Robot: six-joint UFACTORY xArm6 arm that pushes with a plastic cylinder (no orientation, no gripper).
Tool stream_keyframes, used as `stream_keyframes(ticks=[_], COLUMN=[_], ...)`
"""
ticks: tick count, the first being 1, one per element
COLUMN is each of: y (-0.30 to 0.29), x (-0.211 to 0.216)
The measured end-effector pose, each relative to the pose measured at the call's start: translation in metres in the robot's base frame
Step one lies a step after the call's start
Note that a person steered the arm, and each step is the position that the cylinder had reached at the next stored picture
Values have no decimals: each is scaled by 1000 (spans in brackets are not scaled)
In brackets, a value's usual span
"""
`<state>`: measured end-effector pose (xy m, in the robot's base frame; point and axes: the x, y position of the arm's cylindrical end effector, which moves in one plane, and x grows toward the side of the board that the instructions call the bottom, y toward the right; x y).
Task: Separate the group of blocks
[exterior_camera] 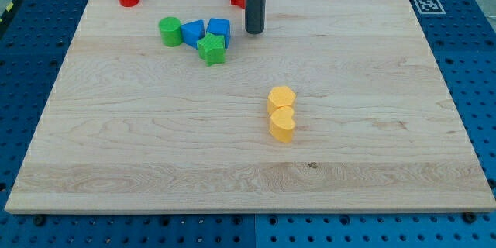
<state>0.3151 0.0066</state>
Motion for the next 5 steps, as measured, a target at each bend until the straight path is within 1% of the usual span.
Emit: stream_keyframes(ticks=[1, 2, 4, 5], y=[-5, -10, -84, -86], x=[-15, -15, -13, -12])
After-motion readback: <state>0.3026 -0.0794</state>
